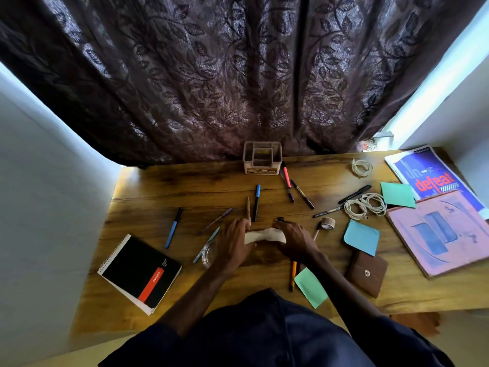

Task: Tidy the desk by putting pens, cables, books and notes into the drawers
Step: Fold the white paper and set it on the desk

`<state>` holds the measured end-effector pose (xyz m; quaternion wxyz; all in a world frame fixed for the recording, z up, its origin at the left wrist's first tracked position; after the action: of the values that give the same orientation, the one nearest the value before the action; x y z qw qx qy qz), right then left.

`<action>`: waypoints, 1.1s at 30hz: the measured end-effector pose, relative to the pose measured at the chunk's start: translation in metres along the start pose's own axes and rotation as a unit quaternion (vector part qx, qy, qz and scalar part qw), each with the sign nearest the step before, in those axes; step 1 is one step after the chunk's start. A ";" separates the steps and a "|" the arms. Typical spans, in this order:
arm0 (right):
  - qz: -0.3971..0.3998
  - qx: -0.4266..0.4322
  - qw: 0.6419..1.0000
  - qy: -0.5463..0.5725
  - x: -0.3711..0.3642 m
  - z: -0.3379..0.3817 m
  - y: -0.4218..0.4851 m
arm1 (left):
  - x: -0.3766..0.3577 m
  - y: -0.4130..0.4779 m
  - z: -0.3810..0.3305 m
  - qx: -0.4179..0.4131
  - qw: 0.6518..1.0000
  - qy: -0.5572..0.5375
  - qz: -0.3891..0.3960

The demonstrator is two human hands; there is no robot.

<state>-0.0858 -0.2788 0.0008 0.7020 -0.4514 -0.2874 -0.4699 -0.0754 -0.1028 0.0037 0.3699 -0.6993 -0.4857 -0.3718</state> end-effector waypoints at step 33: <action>0.048 -0.053 0.899 0.431 -0.002 0.123 0.021 | 0.068 -0.026 0.077 0.114 0.945 -0.286 -0.112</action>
<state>-0.0652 -0.1632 0.0441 0.7542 -0.2543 0.0907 -0.5986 -0.0713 -0.0011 0.0326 0.2491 -0.6706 -0.6851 -0.1373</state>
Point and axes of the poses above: each hand's wrist, its own y-axis towards the middle knuckle, its own x-axis out of the back of the hand, z = x × y, the point moved 8 cm from there along y, towards the middle knuckle, and after that the axes turned 2 degrees about -x, right-handed, at the moved point
